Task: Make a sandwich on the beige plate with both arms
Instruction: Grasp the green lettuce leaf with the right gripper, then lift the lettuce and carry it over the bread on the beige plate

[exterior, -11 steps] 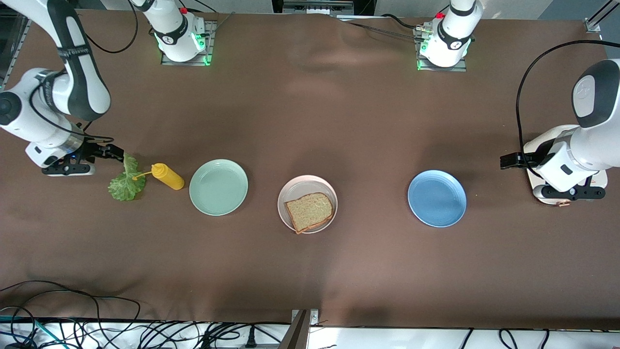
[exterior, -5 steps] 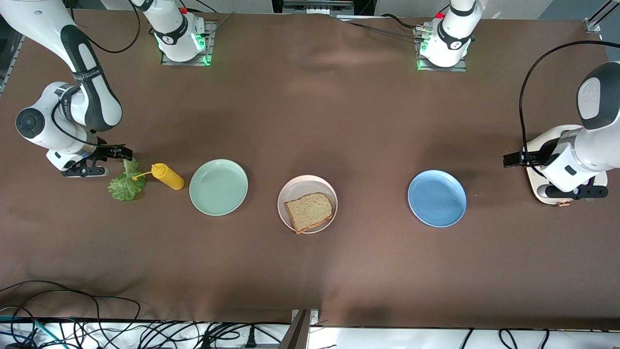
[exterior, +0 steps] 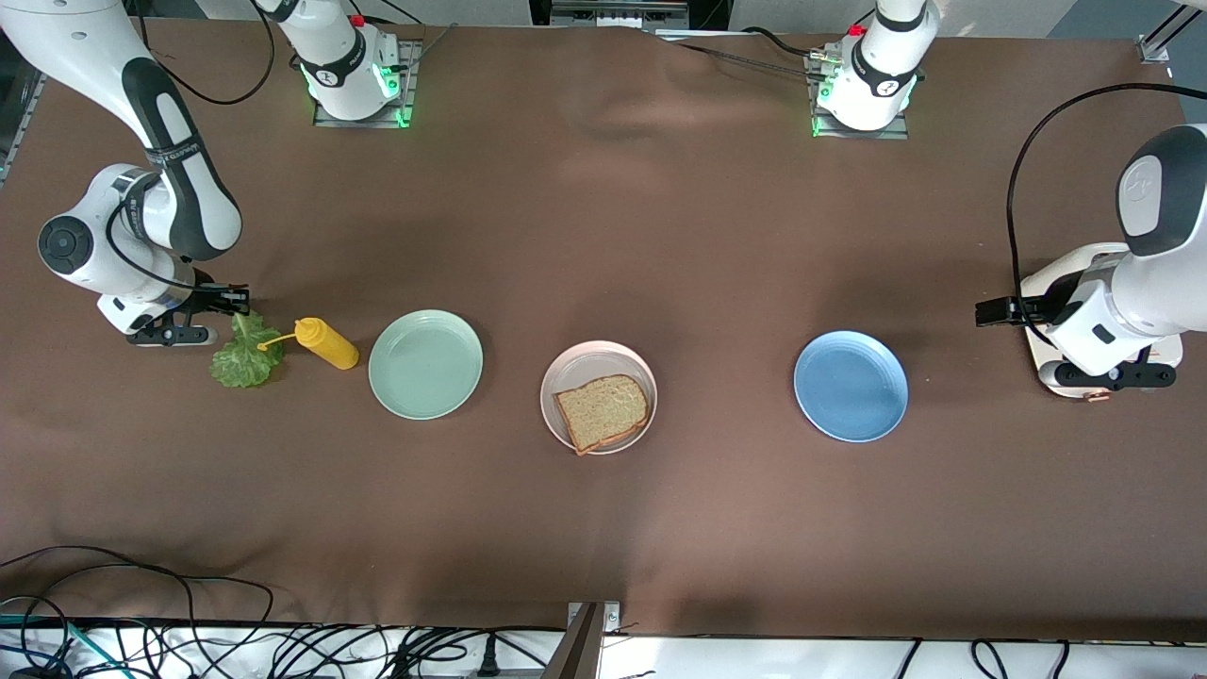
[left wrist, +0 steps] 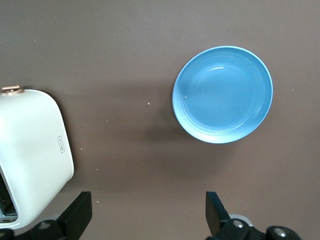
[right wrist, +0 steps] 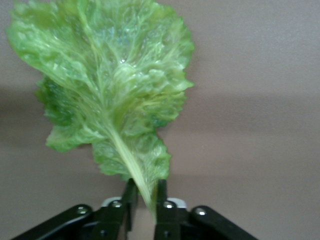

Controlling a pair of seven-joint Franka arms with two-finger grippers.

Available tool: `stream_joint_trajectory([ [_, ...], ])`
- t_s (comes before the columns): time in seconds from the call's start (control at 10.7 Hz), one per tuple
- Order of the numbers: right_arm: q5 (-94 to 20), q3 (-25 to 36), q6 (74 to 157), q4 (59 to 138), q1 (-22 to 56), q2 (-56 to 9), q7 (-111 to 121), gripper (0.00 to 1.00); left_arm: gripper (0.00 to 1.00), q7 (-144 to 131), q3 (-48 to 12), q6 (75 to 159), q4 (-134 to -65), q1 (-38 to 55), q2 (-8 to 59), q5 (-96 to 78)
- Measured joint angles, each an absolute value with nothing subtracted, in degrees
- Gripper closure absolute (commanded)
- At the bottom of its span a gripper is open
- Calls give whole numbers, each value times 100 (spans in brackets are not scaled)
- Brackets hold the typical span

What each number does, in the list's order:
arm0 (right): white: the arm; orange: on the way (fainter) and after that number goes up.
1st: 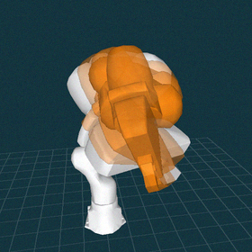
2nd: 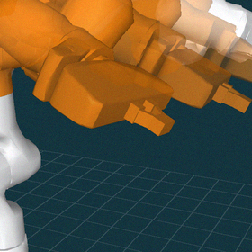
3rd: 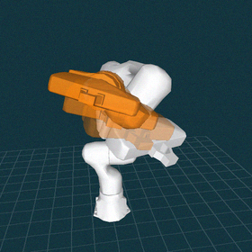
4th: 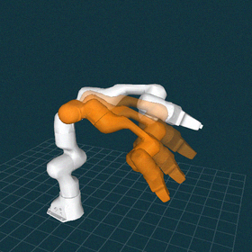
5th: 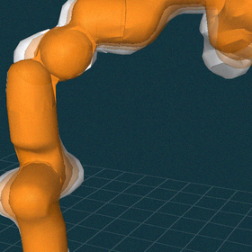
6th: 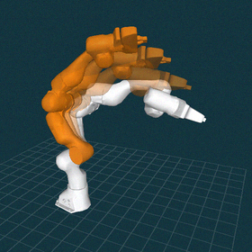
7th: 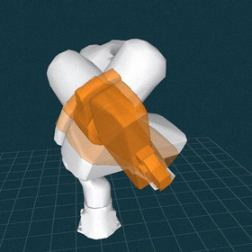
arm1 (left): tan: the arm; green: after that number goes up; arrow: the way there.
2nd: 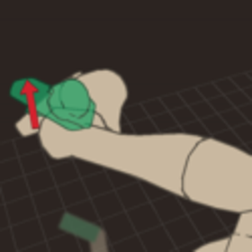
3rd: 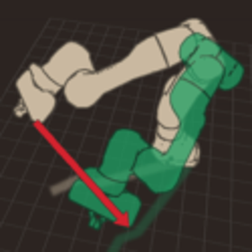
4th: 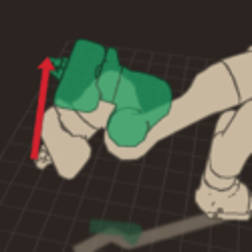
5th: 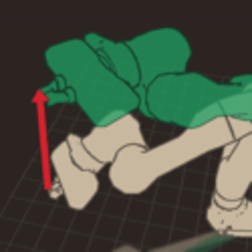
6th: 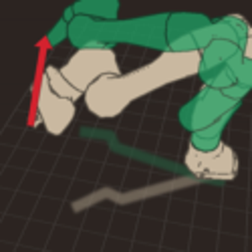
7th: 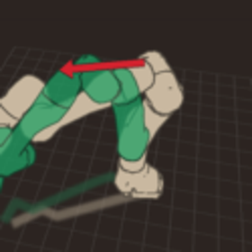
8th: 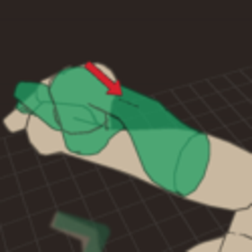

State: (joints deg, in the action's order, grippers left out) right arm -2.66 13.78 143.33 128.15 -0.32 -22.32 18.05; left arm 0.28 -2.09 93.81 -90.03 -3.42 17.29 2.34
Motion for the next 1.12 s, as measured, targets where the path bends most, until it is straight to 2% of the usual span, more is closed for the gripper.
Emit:
stream_joint_trajectory([
  [0.56,-427,1329,14143,12346,-27,-2137,1809,100,0,28,-242,9387,-8960,-336,1724,234],
  [0.75,-429,1323,13234,11787,-22,-1975,1809,100,0,28,-245,9388,-8856,-336,1669,234],
  [1.12,-448,1309,10768,9982,19,-1809,1796,100,0,17,-470,9381,-8796,-333,1347,233],
])
